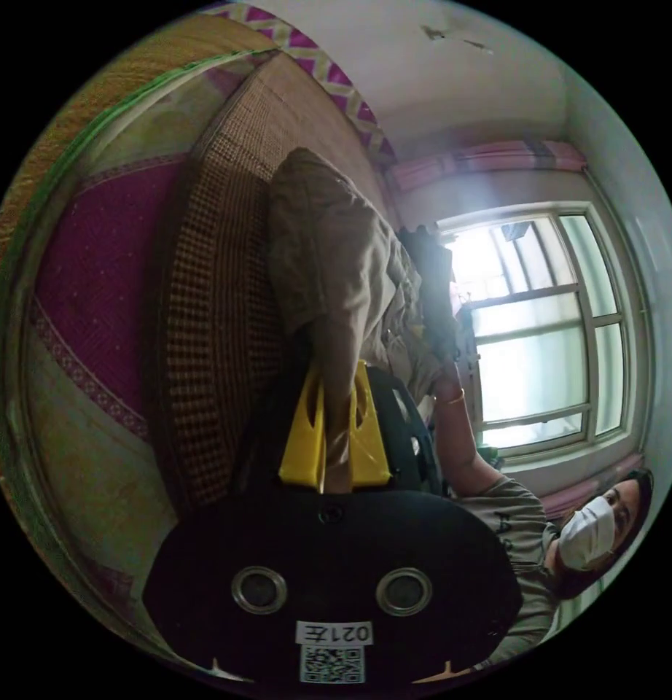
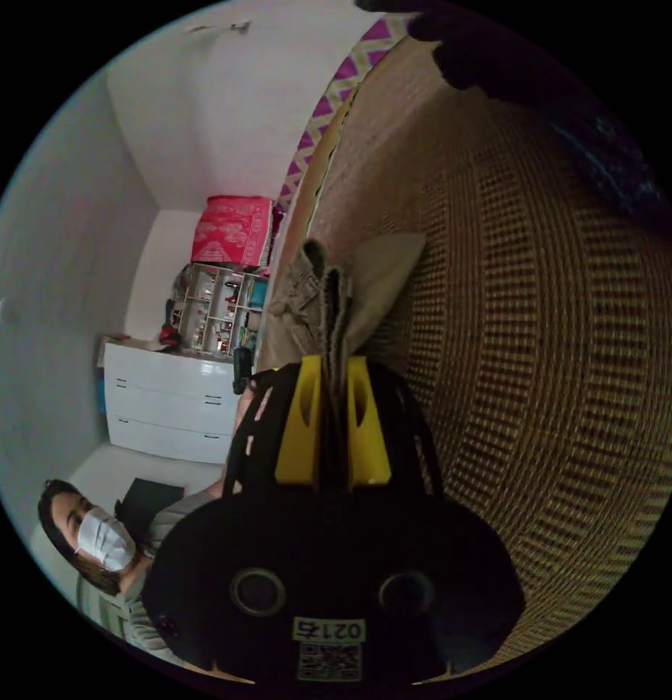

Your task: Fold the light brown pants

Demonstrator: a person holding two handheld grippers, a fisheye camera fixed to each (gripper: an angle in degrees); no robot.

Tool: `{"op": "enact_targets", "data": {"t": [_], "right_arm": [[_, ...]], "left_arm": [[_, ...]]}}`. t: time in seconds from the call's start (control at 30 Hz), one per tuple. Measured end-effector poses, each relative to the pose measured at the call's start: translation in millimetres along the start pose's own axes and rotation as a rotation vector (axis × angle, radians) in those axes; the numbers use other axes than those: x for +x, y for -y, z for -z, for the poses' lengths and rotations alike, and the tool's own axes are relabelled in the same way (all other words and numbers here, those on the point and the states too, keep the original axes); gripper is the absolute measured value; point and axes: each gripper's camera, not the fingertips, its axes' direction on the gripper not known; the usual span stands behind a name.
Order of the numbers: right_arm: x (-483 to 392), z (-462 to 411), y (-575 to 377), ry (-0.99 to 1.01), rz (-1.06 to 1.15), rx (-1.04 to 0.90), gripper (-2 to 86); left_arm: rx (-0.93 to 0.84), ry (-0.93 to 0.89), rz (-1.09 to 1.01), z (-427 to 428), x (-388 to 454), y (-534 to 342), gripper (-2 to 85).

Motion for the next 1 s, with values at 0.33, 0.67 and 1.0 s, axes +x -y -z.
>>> {"op": "enact_targets", "data": {"t": [0.33,0.67,1.0], "right_arm": [[-188,-120,85,-0.101,0.376,-0.121,5.4],[-307,-403,205,-0.369,0.600,-0.060,12.7],[-193,-416,120,-0.115,0.532,-0.248,12.0]], "left_arm": [[0.241,0.144,-0.157,206,46,-1,1.4],[0.594,0.493,0.124,372,-39,24,17.3],[0.493,0.692,-0.051,270,16,-58,13.0]]}}
